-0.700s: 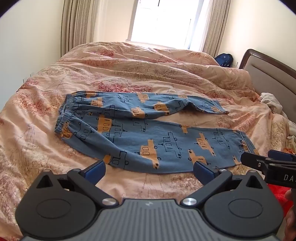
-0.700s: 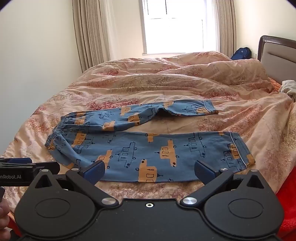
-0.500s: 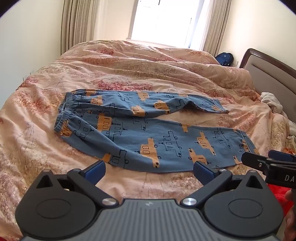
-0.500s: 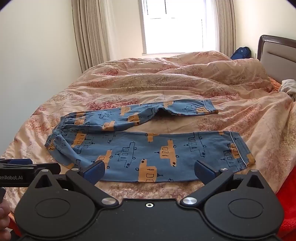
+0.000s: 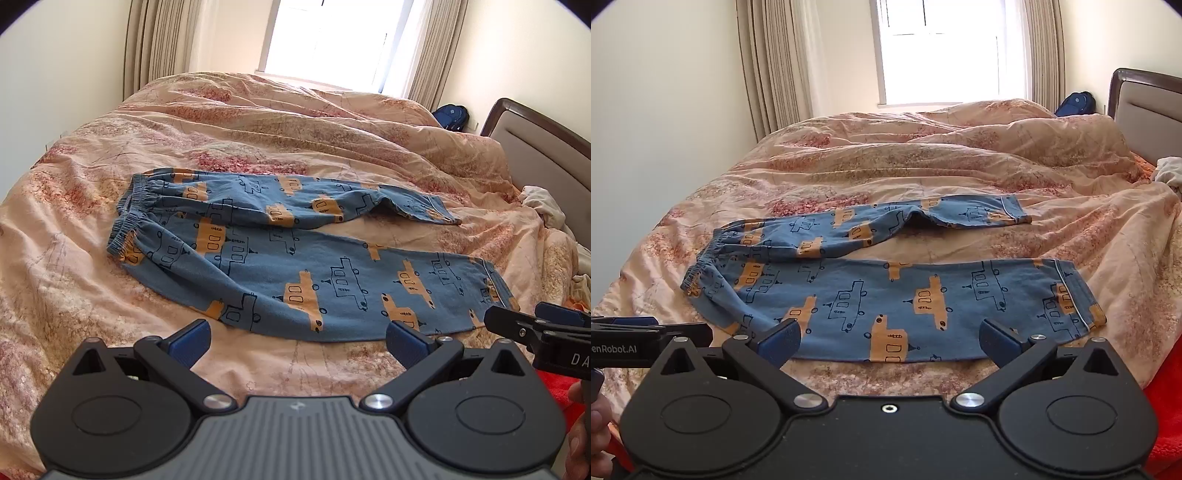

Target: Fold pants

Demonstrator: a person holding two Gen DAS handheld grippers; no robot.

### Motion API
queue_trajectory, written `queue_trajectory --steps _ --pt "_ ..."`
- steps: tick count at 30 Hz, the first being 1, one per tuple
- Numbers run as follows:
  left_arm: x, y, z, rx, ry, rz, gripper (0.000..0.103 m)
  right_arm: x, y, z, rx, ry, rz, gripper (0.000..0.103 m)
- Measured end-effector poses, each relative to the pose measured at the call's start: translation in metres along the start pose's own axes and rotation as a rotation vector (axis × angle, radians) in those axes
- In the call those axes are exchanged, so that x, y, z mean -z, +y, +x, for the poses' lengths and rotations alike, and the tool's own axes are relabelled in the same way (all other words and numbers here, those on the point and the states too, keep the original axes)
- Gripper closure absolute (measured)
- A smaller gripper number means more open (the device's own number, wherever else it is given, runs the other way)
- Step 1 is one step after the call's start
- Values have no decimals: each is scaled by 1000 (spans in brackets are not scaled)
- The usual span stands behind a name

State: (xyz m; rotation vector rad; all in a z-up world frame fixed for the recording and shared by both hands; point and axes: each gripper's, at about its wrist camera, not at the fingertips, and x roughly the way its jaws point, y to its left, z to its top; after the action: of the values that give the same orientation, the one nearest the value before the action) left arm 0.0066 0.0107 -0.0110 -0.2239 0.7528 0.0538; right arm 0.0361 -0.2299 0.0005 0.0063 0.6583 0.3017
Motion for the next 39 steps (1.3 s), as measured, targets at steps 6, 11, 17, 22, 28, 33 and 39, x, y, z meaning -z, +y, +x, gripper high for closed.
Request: queue_trajectory --steps 6,11,17,22,28,33,39 --pt "1 6 7 25 -2 15 0 1 1 3 -8 3 0 0" --pt "0 52 26 7 11 -50 0 6 6 6 -42 -6 -18 0" --pt "-17 104 56 -169 18 26 0 18 32 21 -97 -13 -119 0" --pt "-37 164 85 -147 29 -15 0 28 87 44 -157 -42 -290 1" --pt "-48 209 120 -49 77 -44 6 39 163 79 -224 -111 -541 12" --pt "-52 223 142 17 103 -58 20 45 200 110 -270 -114 -637 17" --pt "-58 228 156 44 101 -54 48 51 210 139 -299 -63 -635 30"
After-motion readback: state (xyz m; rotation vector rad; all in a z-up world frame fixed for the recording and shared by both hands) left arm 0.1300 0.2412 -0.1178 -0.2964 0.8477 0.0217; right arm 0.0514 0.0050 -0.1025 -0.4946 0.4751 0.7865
